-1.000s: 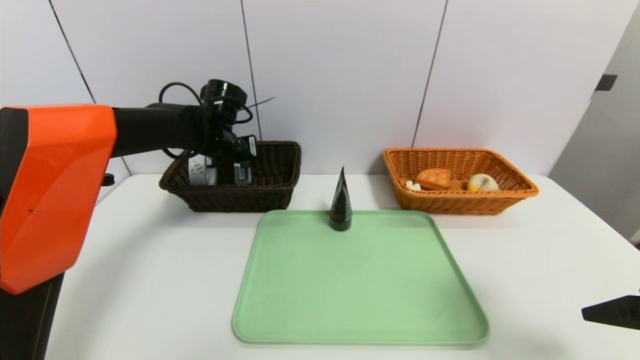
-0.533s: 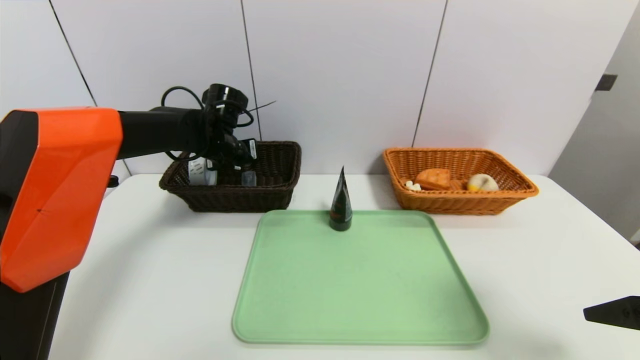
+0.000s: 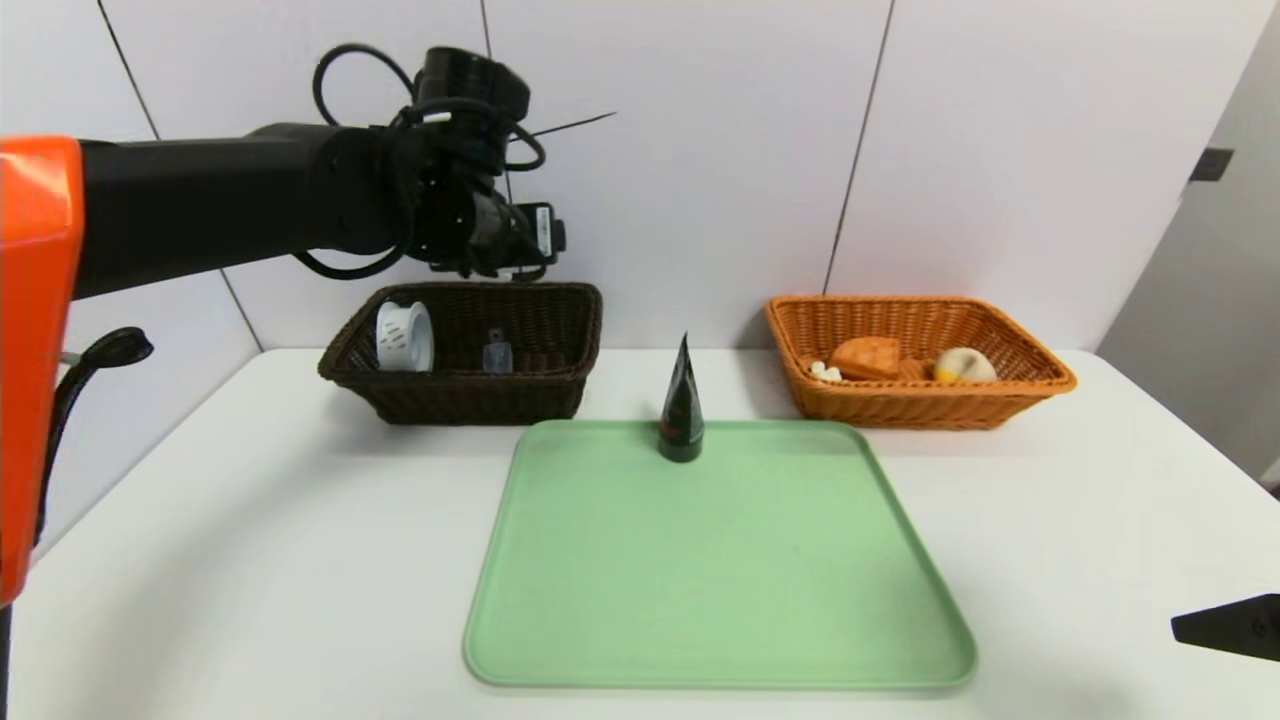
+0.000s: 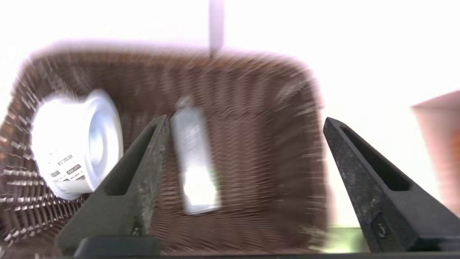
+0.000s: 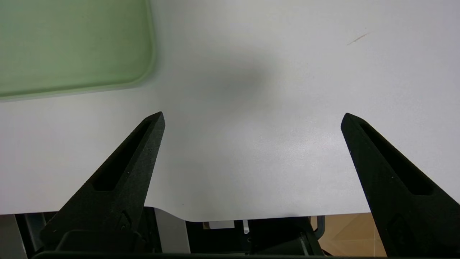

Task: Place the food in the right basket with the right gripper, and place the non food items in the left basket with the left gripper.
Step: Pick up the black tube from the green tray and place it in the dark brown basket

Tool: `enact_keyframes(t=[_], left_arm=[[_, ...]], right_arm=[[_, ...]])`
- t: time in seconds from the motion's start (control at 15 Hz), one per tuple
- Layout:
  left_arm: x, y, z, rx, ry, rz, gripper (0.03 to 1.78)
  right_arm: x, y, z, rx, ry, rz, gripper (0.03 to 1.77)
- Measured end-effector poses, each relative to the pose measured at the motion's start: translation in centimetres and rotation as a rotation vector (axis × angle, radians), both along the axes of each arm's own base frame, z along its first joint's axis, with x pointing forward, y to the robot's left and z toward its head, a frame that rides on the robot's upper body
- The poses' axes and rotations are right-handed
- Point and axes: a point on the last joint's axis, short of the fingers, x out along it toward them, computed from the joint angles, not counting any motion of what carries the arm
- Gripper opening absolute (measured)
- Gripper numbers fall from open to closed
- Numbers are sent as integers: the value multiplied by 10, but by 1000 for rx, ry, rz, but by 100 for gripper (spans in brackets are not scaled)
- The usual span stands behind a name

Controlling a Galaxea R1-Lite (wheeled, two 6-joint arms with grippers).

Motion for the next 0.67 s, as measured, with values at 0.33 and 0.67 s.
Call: enact_keyframes(t=[0.33, 0.67], left_arm=[[-68, -56, -16, 34, -55, -32, 161], [-125, -93, -55, -9, -143, -119, 166]], right_arm=[[0, -2, -1, 0, 6, -20, 170], [0, -4, -4, 4, 18, -42, 170]])
